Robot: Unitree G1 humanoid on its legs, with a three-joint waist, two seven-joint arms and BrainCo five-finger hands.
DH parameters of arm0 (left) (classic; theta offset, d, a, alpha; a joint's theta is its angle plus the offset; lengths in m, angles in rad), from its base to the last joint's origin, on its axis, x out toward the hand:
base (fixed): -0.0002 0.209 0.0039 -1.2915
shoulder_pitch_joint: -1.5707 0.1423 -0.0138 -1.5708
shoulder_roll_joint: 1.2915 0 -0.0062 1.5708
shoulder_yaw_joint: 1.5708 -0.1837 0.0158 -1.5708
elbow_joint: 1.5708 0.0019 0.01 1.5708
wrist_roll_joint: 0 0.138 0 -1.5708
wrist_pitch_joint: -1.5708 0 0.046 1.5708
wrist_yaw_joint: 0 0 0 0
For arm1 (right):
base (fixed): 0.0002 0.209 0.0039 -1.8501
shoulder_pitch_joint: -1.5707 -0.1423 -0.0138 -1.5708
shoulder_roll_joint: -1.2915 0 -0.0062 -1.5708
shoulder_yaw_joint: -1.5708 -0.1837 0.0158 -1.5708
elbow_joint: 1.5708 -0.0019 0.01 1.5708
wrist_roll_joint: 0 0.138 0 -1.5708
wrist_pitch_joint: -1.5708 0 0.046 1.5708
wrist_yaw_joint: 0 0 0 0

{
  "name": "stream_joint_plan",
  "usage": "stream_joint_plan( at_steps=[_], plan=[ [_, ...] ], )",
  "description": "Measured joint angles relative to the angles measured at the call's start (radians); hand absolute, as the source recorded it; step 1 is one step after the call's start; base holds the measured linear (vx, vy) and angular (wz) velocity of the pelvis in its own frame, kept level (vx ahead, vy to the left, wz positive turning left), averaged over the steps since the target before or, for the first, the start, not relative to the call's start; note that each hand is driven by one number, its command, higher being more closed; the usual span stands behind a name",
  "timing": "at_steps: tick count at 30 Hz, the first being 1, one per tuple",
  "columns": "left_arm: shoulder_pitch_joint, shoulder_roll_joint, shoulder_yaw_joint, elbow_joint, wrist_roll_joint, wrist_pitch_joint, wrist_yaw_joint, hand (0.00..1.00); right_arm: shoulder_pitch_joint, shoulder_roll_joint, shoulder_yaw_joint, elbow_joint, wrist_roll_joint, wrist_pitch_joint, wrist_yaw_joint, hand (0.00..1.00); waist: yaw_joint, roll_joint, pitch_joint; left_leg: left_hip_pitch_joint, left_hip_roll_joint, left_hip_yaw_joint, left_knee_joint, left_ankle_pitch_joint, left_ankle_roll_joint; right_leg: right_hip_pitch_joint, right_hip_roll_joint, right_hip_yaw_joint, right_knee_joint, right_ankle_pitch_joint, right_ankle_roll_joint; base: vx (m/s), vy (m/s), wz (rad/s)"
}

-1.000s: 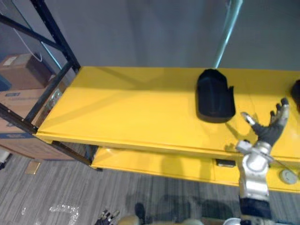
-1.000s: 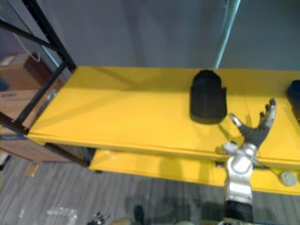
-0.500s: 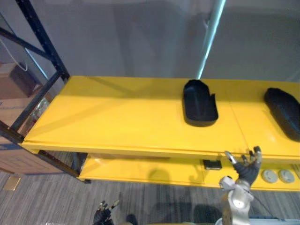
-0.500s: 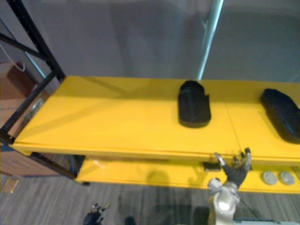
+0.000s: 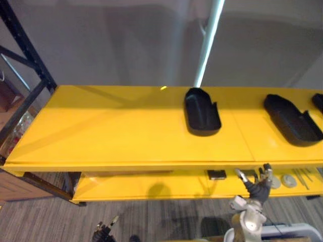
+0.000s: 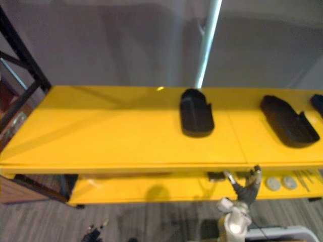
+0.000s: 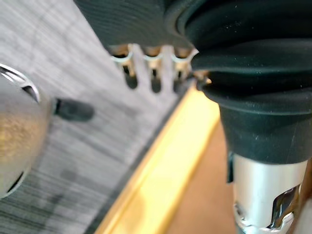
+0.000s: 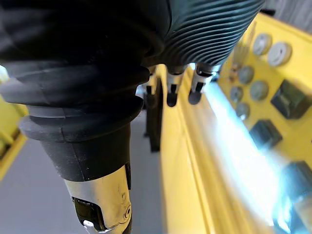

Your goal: Walk over and take plastic housings, then place them on the shelf

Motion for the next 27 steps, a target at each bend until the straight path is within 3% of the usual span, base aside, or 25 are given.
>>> stream_joint_plan(
  at_steps=[3,4,8,10,16,21,27],
  plan=[
    [0.010,-0.003,0.011,-0.014,0.008,-0.007,0.023,0.00,-0.007,-0.022,-0.038,-0.033,-0.006,0.000,-0.001,0.00,0.004,0.000,0.022,-0.036,-0.008,-0.102,0.002,0.011,-0.003,-0.044,0.005,0.008,0.030,-0.024,0.004,-0.07,-0.030,0.01],
    [0.012,-0.004,0.018,-0.029,0.013,-0.011,0.030,0.00,-0.020,-0.038,-0.053,-0.061,-0.028,0.000,-0.003,0.00,0.011,0.023,0.039,-0.059,-0.006,-0.131,0.007,0.018,0.000,-0.076,0.012,0.020,0.044,-0.025,-0.001,-0.04,-0.043,0.01],
    [-0.029,0.004,0.041,-0.090,0.060,-0.050,0.042,0.00,-0.128,-0.100,-0.074,-0.111,-0.072,-0.001,-0.017,0.00,0.017,0.028,0.142,-0.127,0.004,-0.155,0.007,0.060,0.005,-0.153,0.026,0.020,0.097,-0.003,-0.008,-0.03,-0.026,0.12],
    [-0.040,0.002,0.037,-0.089,0.070,-0.050,0.043,0.00,-0.162,-0.101,-0.070,-0.112,-0.074,-0.001,-0.024,0.00,0.027,0.025,0.160,-0.130,0.006,-0.153,0.007,0.060,0.004,-0.153,0.032,0.023,0.087,0.002,-0.007,0.00,0.000,0.00],
    [-0.040,0.003,0.004,-0.083,0.135,-0.051,0.034,0.00,-0.215,-0.105,-0.038,-0.113,-0.092,0.004,-0.023,0.00,0.055,0.026,0.162,-0.134,-0.001,-0.130,0.007,0.050,0.010,-0.158,0.034,0.065,0.054,0.019,-0.002,0.04,0.017,-0.09],
    [-0.053,0.005,-0.042,-0.050,0.235,-0.041,0.020,0.00,-0.208,-0.105,-0.023,-0.113,-0.110,0.013,-0.043,0.00,0.054,0.027,0.163,-0.109,-0.010,-0.117,0.007,0.041,0.015,-0.138,0.027,0.085,0.045,0.026,-0.002,0.01,0.031,-0.09],
    [-0.082,0.036,-0.053,0.002,0.395,-0.010,0.007,0.00,-0.183,-0.113,-0.026,-0.194,-0.129,0.027,-0.070,0.00,0.048,0.020,0.162,-0.042,0.003,0.017,0.012,0.002,0.001,-0.142,0.041,0.237,-0.002,0.059,0.008,-0.03,0.041,-0.68]
  ],
)
